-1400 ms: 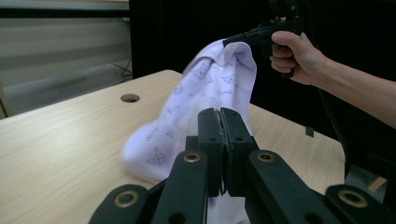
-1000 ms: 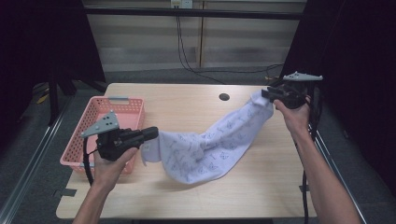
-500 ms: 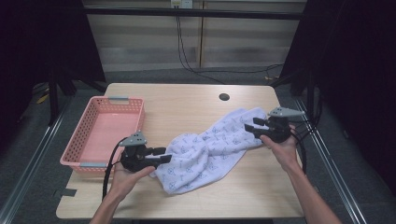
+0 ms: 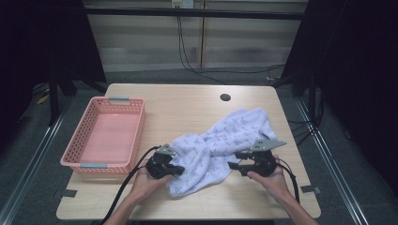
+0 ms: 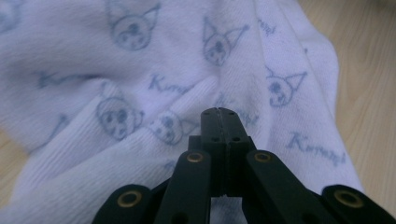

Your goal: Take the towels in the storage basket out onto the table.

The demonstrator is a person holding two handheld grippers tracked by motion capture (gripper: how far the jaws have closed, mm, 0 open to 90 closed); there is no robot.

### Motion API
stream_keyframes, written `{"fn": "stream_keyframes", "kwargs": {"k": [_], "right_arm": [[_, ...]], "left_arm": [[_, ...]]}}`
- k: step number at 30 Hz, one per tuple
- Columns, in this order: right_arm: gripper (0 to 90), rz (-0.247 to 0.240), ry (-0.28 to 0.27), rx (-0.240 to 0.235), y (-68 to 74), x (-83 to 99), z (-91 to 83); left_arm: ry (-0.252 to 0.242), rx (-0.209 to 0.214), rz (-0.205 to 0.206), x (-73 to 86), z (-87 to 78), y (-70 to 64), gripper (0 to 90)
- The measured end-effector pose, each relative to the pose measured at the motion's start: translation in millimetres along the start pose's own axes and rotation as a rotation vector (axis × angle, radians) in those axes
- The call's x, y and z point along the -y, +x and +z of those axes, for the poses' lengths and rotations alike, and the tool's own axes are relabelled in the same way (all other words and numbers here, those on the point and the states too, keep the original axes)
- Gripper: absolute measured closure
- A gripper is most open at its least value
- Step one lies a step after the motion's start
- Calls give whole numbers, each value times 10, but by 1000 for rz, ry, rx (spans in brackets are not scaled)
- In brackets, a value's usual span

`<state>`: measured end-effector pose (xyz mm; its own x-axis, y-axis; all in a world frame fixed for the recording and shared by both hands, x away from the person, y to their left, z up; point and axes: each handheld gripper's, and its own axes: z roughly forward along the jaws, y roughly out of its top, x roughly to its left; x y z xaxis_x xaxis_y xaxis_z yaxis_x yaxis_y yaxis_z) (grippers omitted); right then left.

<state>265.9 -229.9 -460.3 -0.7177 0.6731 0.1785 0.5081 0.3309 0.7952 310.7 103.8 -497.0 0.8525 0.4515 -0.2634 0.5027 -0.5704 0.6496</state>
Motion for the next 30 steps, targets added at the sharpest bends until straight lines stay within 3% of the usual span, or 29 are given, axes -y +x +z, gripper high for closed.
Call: {"fn": "stream_keyframes", "kwargs": {"k": [2, 3, 4, 6, 7, 8, 9, 11, 14, 16, 17, 18, 19, 20, 22, 23, 24, 25, 26, 27, 29, 30], "right_arm": [[516, -22, 27, -31, 137, 83, 26], [582, -20, 46, -72, 230, 144, 75], [610, -45, 61, -92, 278, 157, 110], [606, -72, 73, -104, 381, 164, 199], [606, -72, 73, -104, 381, 164, 199], [593, -86, 82, -120, 416, 159, 254], [560, -118, 95, -123, 457, 135, 366], [506, -131, 106, -110, 461, 124, 473], [477, -127, 133, -85, 441, 143, 599], [595, -163, 143, -56, 461, 169, 642], [729, -155, 153, -50, 465, 152, 630], [796, -138, 149, -51, 453, 135, 606], [796, -138, 149, -51, 453, 135, 606], [827, -118, 135, -61, 410, 106, 517], [833, -76, 101, -63, 328, 76, 372], [833, -60, 84, -55, 282, 65, 291], [833, -55, 72, -37, 232, 61, 205], [833, -55, 72, -37, 232, 61, 205], [833, -35, 47, -18, 119, 76, 49], [833, -35, 47, -18, 119, 76, 49], [834, 8, 19, 22, -36, 128, -171], [835, 15, 16, 38, -78, 146, -242]], "left_arm": [[15, 2, 35, -111, 128, -110, 900], [17, 49, 43, -178, 215, -181, 870], [20, 49, 58, -203, 230, -202, 857], [4, 59, 52, -234, 223, -215, 832], [-23, 73, 42, -250, 175, -201, 832], [-98, 71, 12, -265, 14, -168, 807], [-128, 63, 2, -261, -77, -134, 800], [-177, 38, -30, -217, -250, -46, 772], [-194, -3, -61, -95, -426, 64, 722], [-182, -20, -60, -4, -471, 82, 660], [-182, -20, -60, -4, -471, 82, 634], [-168, -29, -52, 33, -473, 78, 596], [-150, -40, -45, 61, -467, 72, 596], [-128, -53, -38, 88, -431, 63, 549], [-100, -50, -22, 87, -371, 63, 543], [-100, -50, -22, 87, -371, 63, 576], [-69, -61, 1, 77, -306, 69, 621], [-69, -61, 1, 77, -306, 69, 662], [-71, -68, 15, 58, -278, 72, 772], [-71, -68, 15, 58, -278, 72, 824], [-136, -45, -22, 21, -350, 83, 853], [-136, -45, -22, 21, -350, 83, 857]]}}
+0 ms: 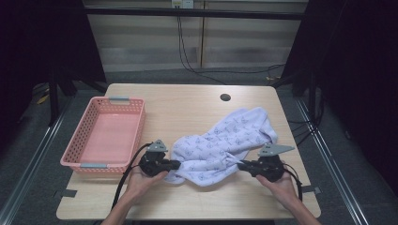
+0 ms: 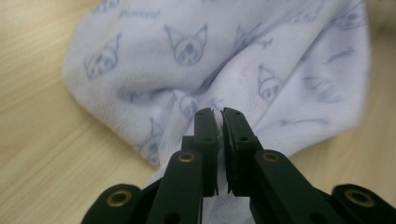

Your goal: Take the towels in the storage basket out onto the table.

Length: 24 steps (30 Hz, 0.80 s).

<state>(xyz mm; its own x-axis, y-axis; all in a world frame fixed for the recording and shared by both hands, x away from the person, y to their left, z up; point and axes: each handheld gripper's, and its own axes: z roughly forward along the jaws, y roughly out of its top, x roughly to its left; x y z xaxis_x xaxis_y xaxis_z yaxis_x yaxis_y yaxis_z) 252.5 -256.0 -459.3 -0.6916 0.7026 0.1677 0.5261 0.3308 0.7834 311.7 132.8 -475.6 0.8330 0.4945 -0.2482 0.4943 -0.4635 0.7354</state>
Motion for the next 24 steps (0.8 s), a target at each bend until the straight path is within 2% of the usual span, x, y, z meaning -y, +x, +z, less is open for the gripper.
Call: {"fn": "stream_keyframes", "kwargs": {"k": [1, 2, 3, 4, 6, 7, 8, 9, 11, 14, 15, 17, 18, 19, 20, 24], "right_arm": [[835, 0, 0, 0, 0, 0, 0], [835, 20, -20, 21, -82, 40, -146], [835, 31, -35, 24, -122, 55, -219], [835, 31, -35, 24, -122, 55, -219], [834, 56, -82, 20, -175, 58, -366], [834, 56, -104, 37, -184, 22, -441], [834, 56, -104, 37, -184, 22, -441], [831, 52, -101, 56, -219, -3, -424], [824, 57, -90, 77, -262, -4, -374], [800, 68, -62, 133, -429, -1, -174], [781, 74, -50, 139, -473, -10, -110], [691, 70, -25, 138, -544, -30, 18], [642, 70, -24, 149, -555, -30, 51], [592, 73, -27, 157, -553, -30, 63], [554, 76, -31, 160, -534, -32, 61], [448, 76, -83, 172, -400, -63, -107]], "left_arm": [[-37, 11, -18, -21, -55, 5, 857], [-135, 69, -55, -90, -209, 8, 857], [-175, 92, -48, -148, -279, -15, 858], [-175, 92, -48, -148, -279, -15, 859], [-235, 113, -28, -298, -385, -68, 859], [-259, 82, 0, -448, -363, -115, 857], [-259, 82, 0, -448, -363, -115, 853], [-242, 54, 11, -468, -329, -125, 853], [-156, -13, 48, -494, -157, -98, 848], [-130, -15, 0, -445, 73, 70, 839], [-127, -18, -32, -425, 138, 128, 820], [-120, 10, -83, -377, 239, 242, 757], [-117, 0, -102, -365, 255, 259, 709], [-123, 7, -111, -353, 258, 277, 656], [-142, 36, -119, -342, 234, 281, 615], [-174, 10, -116, -342, 38, 238, 501]]}}
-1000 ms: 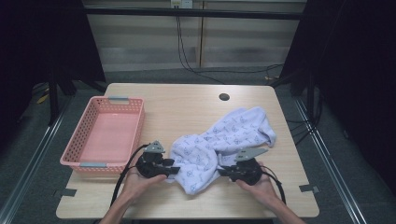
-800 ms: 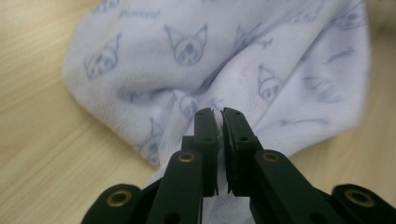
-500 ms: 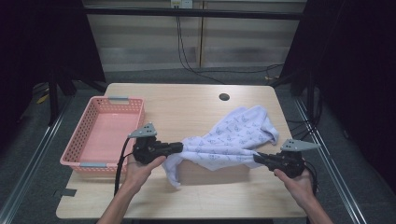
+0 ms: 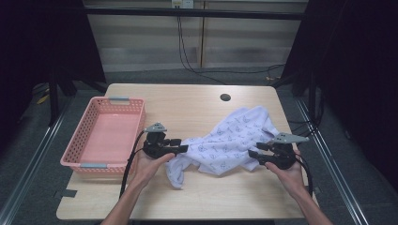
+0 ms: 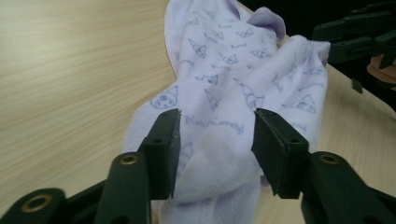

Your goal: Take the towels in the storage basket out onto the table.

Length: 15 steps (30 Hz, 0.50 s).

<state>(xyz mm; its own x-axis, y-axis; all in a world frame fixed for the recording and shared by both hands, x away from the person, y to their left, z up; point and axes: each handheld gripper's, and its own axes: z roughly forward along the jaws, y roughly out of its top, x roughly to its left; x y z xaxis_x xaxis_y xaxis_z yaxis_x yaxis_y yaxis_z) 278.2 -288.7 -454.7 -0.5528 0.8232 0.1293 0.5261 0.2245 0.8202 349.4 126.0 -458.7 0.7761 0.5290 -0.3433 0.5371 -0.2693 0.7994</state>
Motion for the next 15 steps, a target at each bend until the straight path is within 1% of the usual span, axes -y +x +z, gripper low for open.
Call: {"fn": "stream_keyframes", "kwargs": {"k": [1, 2, 3, 4, 5, 6, 7, 8, 9, 10, 11, 12, 13, 14, 15], "right_arm": [[448, 11, -10, -12, 26, -4, -49], [452, 11, -14, -30, 64, -3, -91], [470, 1, -24, -25, 119, 1, -131], [514, -4, -32, -33, 160, 5, -158], [567, -12, -36, -75, 224, 9, -186], [606, -25, -37, -93, 285, 9, -197], [670, -39, -33, -128, 346, 6, -190], [689, -49, -24, -174, 403, 2, -161], [700, -50, -7, -211, 480, 1, -94], [700, -55, 9, -225, 525, 2, -39], [695, -59, 33, -235, 593, 4, 46], [694, -60, 58, -254, 655, 5, 137], [709, -65, 78, -276, 717, 7, 222], [719, -85, 92, -300, 784, 4, 297], [739, -97, 107, -325, 866, -6, 373]], "left_arm": [[-3, 0, 4, 7, -54, -23, 485], [0, 4, 9, 26, -109, -48, 473], [2, 2, 14, 50, -155, -71, 457], [2, -7, 21, 106, -227, -117, 439], [11, -12, 31, 158, -288, -146, 440], [9, -19, 34, 212, -348, -171, 441], [13, -20, 33, 261, -405, -186, 441], [14, -26, 29, 317, -470, -201, 443], [13, -34, 30, 350, -501, -211, 453], [18, -33, 30, 398, -533, -222, 477], [14, -40, 32, 451, -554, -234, 506], [24, -49, 30, 500, -567, -238, 520], [42, -44, 20, 542, -570, -231, 546], [57, -31, 2, 587, -567, -212, 561], [61, -33, 1, 601, -566, -201, 568]]}}
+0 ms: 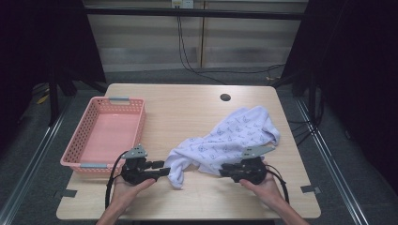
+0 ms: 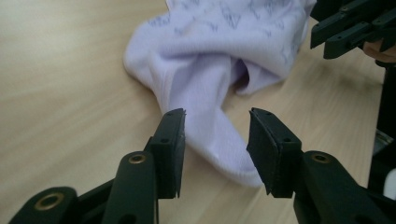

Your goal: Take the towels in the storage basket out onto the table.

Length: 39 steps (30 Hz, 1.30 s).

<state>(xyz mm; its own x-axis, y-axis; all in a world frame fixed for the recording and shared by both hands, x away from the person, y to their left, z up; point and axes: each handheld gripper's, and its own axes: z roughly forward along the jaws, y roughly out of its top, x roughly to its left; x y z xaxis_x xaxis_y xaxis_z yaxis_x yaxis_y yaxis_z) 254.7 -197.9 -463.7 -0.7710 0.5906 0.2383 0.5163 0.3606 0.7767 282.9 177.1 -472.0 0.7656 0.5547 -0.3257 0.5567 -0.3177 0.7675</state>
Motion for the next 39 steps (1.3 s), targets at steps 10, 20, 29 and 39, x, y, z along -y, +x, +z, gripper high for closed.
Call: {"fn": "stream_keyframes", "kwargs": {"k": [10, 20, 29, 39], "right_arm": [[672, -58, 66, 13, 33, -75, 623], [618, -120, 73, 90, -43, -17, 757], [868, -51, 71, 31, -75, -72, 426], [868, 64, 55, 46, -334, 242, -393]], "left_arm": [[47, 9, 37, -147, 362, -63, 764], [26, 25, 17, -161, 373, -45, 708], [18, 18, 56, -183, 314, -47, 900], [36, 10, 87, -257, 416, -49, 900]]}}
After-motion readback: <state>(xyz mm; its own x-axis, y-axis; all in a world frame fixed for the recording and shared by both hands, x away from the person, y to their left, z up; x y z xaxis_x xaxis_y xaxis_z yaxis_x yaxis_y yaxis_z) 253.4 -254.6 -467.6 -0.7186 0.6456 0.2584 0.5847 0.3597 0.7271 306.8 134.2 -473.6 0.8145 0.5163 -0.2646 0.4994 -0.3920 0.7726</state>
